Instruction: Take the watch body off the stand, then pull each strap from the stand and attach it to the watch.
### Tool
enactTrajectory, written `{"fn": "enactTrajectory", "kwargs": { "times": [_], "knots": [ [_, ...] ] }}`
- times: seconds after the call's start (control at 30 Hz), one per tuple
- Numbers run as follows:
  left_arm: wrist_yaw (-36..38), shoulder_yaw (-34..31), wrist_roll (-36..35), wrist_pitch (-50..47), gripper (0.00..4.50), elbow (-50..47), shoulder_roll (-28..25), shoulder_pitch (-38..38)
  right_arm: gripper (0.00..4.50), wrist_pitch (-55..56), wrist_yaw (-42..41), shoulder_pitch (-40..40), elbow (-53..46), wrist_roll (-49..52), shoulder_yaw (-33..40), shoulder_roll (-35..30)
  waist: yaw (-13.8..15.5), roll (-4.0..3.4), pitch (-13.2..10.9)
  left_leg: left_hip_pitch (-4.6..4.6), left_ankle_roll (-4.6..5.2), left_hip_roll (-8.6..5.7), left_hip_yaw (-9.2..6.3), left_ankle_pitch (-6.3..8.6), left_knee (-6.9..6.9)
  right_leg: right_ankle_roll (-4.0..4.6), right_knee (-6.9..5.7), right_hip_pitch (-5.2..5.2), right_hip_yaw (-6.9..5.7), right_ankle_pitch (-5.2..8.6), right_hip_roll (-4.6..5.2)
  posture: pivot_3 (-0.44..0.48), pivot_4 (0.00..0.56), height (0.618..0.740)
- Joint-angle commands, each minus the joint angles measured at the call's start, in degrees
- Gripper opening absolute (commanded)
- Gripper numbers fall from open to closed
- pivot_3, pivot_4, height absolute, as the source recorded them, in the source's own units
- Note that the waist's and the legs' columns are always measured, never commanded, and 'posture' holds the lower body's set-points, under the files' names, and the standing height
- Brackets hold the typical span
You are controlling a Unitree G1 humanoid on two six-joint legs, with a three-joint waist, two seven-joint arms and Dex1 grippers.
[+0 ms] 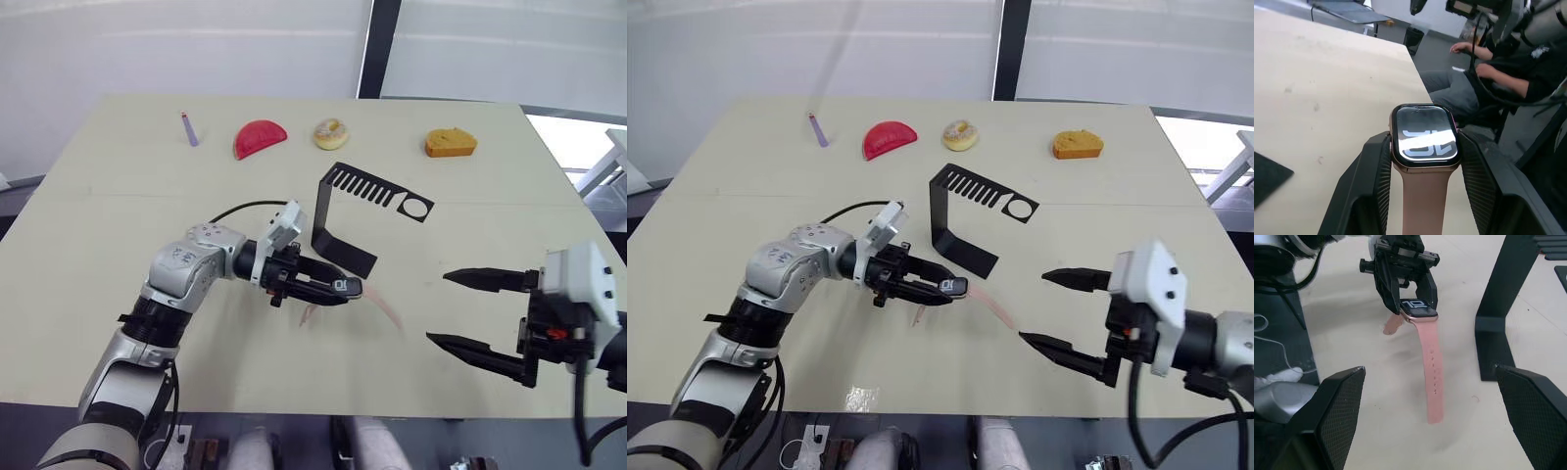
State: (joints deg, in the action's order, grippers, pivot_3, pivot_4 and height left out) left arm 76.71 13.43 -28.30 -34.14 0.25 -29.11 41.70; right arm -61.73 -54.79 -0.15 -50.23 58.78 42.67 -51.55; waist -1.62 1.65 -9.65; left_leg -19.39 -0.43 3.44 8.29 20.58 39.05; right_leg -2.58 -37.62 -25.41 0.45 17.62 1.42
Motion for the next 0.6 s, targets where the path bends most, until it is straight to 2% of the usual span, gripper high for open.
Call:
{"fn": "enactTrajectory", "kwargs": {
  "times": [0.03, 0.2, 0.4, 0.6],
  "knots": [
    [2.7, -1.1, 3.5, 12.8, 1.59, -4.0, -2.1, -2.6, 4.43, 0.7, 2.4, 1.8, -0.5, 5.6, 2.6, -2.1, 0.0, 0.00, 0.0, -0.01, 0.00, 0.00, 0.00, 0.00, -0.01, 0.00, 0.01, 0.00, 0.00, 0.00, 0.00, 0.000, 0.150, 0.737],
    [2.3, -1.8, 8.0, 26.4, 1.59, -4.0, -3.1, -5.0, 4.43, 4.2, 3.7, 5.7, -1.2, 4.8, 1.6, -3.4, 0.1, 0.00, 0.0, -0.05, 0.01, 0.00, 0.00, 0.00, -0.02, -0.03, 0.10, 0.01, 0.01, -0.01, 0.01, 0.000, 0.150, 0.737],
    [0.7, -2.6, 7.2, 25.9, 1.59, -4.4, -3.4, -5.6, 4.43, 7.7, 5.6, 7.9, -1.4, 4.2, 0.0, -3.9, 0.1, 0.00, 0.0, -0.06, 0.03, 0.00, 0.00, 0.01, -0.01, -0.06, 0.11, 0.01, 0.00, -0.03, 0.00, 0.000, 0.150, 0.737],
    [1.1, -1.0, 6.5, 19.0, 1.59, -7.2, -5.3, -6.8, 4.43, 10.2, 6.5, 9.0, -0.9, 3.6, -1.3, -4.9, 0.0, 0.00, 0.0, -0.04, 0.02, 0.04, 0.01, 0.00, -0.01, -0.05, 0.10, 0.01, 0.00, -0.03, -0.04, 0.000, 0.150, 0.737]
  ]
}}
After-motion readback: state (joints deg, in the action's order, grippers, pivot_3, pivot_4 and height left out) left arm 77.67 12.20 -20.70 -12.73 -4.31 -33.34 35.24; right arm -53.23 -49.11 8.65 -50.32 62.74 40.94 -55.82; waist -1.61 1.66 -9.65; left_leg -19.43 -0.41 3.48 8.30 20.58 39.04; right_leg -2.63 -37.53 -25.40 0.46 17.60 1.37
